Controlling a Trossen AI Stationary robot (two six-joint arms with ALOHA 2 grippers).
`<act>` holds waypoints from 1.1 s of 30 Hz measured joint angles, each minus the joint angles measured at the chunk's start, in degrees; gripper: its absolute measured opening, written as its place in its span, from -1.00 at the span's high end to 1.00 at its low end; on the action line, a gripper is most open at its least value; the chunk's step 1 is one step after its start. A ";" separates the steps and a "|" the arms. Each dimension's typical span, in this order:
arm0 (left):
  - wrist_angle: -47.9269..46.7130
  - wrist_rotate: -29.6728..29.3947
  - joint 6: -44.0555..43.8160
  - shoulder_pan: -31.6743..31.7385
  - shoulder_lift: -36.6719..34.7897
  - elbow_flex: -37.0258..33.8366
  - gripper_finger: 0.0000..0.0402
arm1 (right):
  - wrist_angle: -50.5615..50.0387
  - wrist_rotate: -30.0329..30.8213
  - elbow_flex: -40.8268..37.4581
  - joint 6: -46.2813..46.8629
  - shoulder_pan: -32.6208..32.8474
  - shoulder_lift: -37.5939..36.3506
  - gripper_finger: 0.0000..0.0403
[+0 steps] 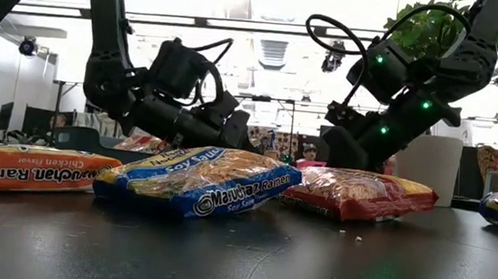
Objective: Sort Maruchan noodles
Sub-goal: Put the red noodle pack into the blue bin
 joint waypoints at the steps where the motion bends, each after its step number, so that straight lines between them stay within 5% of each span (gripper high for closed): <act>1: -0.14 -0.06 -0.02 0.00 0.03 0.00 0.04 | 0.30 -0.01 0.00 0.19 0.00 0.01 0.69; 14: -0.47 1.90 1.37 -0.02 0.03 0.00 0.96 | -0.06 -0.63 -0.17 -0.06 0.13 -3.54 0.68; 21: -0.83 6.20 6.17 -0.11 -2.66 -0.27 0.99 | 0.55 -0.25 -0.16 -2.68 0.13 -10.35 0.68; 33: -1.74 7.82 18.37 -0.11 -20.64 -7.41 1.00 | 4.51 3.46 -0.10 -10.91 0.10 -19.45 0.68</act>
